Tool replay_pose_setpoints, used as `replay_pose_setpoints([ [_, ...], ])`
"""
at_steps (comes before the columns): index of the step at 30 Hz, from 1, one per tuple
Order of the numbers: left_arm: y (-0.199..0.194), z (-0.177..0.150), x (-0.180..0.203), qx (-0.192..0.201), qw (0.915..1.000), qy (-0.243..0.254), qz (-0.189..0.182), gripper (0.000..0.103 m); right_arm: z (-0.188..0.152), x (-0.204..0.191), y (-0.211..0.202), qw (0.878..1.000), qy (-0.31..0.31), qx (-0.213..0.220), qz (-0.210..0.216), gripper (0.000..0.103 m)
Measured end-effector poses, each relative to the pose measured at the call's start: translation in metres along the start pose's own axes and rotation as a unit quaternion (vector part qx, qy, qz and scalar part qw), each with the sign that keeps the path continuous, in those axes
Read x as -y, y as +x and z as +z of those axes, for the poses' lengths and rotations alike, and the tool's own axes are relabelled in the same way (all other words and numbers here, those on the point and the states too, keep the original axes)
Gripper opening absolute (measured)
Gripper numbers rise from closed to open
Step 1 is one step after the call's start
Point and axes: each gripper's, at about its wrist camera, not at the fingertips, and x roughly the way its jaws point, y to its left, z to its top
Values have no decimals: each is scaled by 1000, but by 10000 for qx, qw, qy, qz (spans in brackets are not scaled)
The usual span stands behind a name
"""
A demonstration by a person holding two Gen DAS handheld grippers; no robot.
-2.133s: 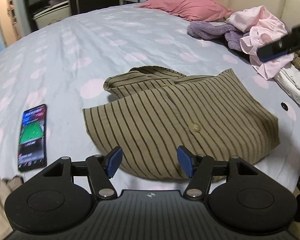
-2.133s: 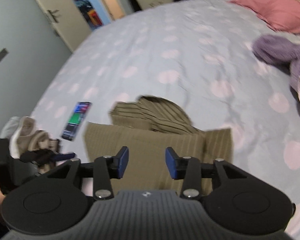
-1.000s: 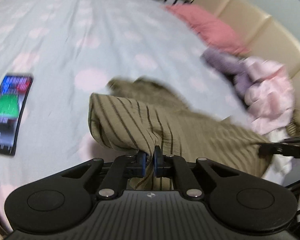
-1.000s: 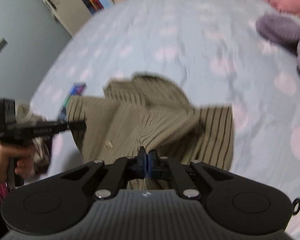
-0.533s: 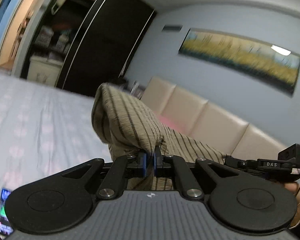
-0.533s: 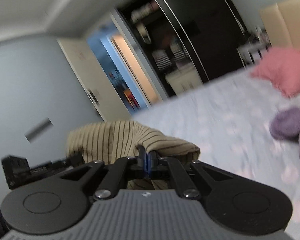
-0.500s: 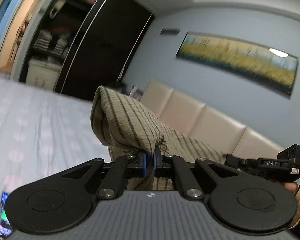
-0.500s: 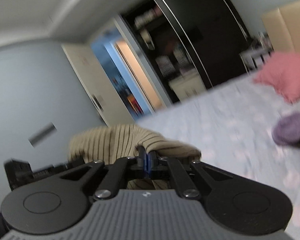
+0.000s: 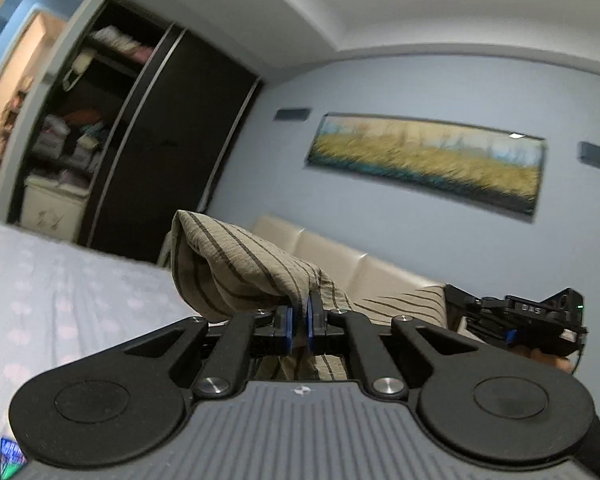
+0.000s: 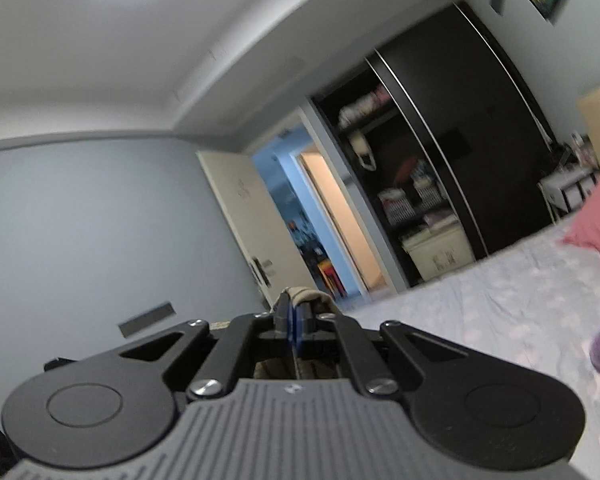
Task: Fold clothes
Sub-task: 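Lift the shirt high with both grippers to hang it open, then lay the shirt flat on the bed and open both grippers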
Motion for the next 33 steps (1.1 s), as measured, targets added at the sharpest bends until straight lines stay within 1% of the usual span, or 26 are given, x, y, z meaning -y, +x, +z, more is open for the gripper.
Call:
replay_pose_setpoints([
  [2, 3, -4, -10, -77, 9998, -131, 152, 5, -9, 10, 9, 9999, 91, -116, -76, 2],
  [4, -1, -8, -10, -16, 9999, 12, 115, 5, -14, 12, 16, 9999, 109, -101, -67, 3],
  [7, -10, -14, -8, 109, 9995, 302, 10, 5, -11, 2, 10, 9988, -57, 406, 258, 3],
  [9, -16, -18, -6, 193, 9986, 495, -60, 5, -8, -6, -4, 9940, -288, 866, 608, 3],
  [10, -19, -20, -6, 235, 9979, 591, -95, 5, -8, -7, -7, 9932, -351, 869, 692, 3],
  [12, -25, -24, -4, 318, 9963, 784, -164, 5, -9, -6, -11, 9930, -443, 743, 806, 3],
  [14, -31, -28, -3, 401, 9941, 976, -234, 5, -26, 7, -7, 9963, -521, 237, 644, 3],
  [15, -34, -31, -2, 443, 9929, 1072, -269, 5, -41, 19, 0, 9976, -456, -140, 508, 3],
  [16, -28, -42, -11, 49, 9956, 908, -233, 5, -56, 32, 7, 9972, -365, -542, 365, 3],
  [17, -19, -58, -24, -538, 9965, 624, -165, 5, -75, 47, 14, 9951, -266, -939, 182, 3],
  [18, -9, -78, -38, -1220, 9918, 372, -17, 5, -99, 61, 23, 9880, -245, -1526, -7, 4],
  [19, 1, -99, -51, -1937, 9808, 134, 166, 5, -124, 75, 32, 9759, -246, -2162, -193, 6],
  [20, 8, -124, -62, -2611, 9647, 30, 336, 5, -153, 89, 40, 9554, -280, -2904, -452, 6],
  [21, 13, -150, -71, -3257, 9442, -14, 499, 5, -184, 103, 47, 9273, -322, -3659, -727, 7],
  [22, 19, -177, -80, -3887, 9190, -58, 659, 5, -215, 116, 55, 8924, -362, -4387, -998, 7],
  [23, 20, -196, -84, -4276, 9008, -21, 754, 5, -234, 125, 56, 8723, -454, -4726, -1172, 7],
  [25, 20, -228, -87, -4837, 8707, 128, 883, 5, -265, 138, 54, 8402, -666, -5179, -1465, 7],
  [26, 19, -231, -88, -4867, 8689, 137, 888, 5, -268, 143, 53, 8397, -629, -5171, -1536, 7],
  [27, 18, -228, -87, -4786, 8737, 118, 867, 5, -267, 147, 51, 8438, -551, -5097, -1586, 8],
  [28, 16, -225, -87, -4704, 8783, 98, 845, 6, -262, 150, 50, 8527, -508, -4946, -1604, 10],
  [29, 15, -221, -87, -4623, 8829, 78, 823, 6, -256, 154, 49, 8626, -474, -4772, -1612, 24],
  [30, 14, -218, -86, -4540, 8874, 59, 801, 9, -251, 153, 56, 8682, -464, -4662, -1636, 42],
  [31, 12, -215, -86, -4457, 8918, 39, 779, 11, -247, 150, 64, 8726, -460, -4570, -1664, 45],
  [32, 11, -212, -86, -4374, 8961, 19, 756, 19, -243, 148, 73, 8768, -456, -4477, -1693, 45],
  [33, 15, -207, -86, -4249, 9016, 1, 810, 22, -239, 145, 82, 8810, -453, -4384, -1721, 45],
])
